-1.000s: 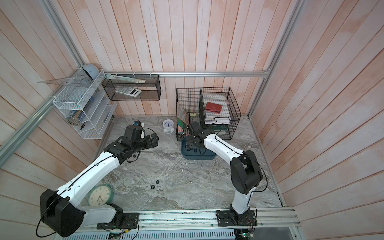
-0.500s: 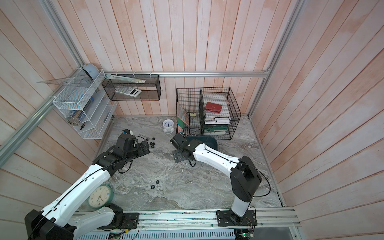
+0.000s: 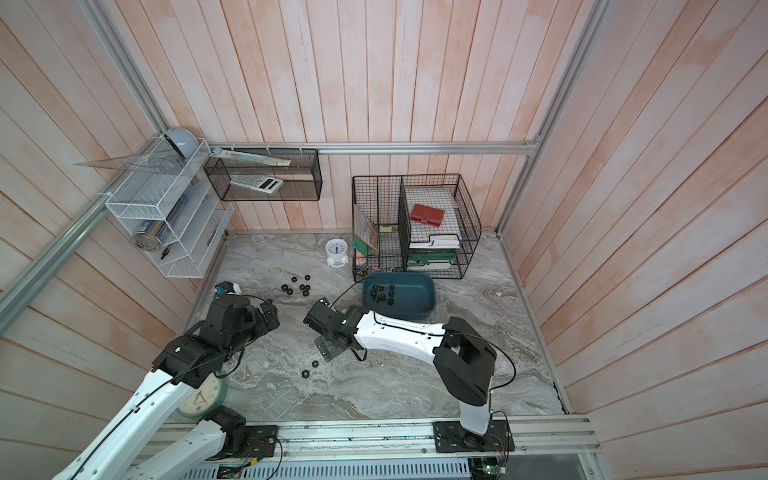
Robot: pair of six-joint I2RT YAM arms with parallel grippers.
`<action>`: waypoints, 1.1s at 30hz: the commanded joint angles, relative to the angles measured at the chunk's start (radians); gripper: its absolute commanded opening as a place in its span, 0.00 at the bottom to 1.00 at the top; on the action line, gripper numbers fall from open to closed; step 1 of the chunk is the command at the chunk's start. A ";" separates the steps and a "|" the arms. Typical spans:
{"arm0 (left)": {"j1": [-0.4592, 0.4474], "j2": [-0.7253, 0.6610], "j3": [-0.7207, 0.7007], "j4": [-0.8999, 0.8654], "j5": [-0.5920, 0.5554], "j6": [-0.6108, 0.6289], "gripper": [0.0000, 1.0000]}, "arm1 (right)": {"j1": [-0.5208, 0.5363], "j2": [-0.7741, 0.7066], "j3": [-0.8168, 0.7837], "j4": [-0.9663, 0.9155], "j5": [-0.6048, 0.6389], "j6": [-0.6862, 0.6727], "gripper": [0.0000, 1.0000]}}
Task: Put the nuts on the desktop into the storage box
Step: Pick up the nut from the center of the board.
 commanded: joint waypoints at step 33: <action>0.006 -0.207 -0.053 -0.118 -0.025 -0.062 1.00 | 0.100 0.307 0.197 0.017 -0.129 -0.075 0.52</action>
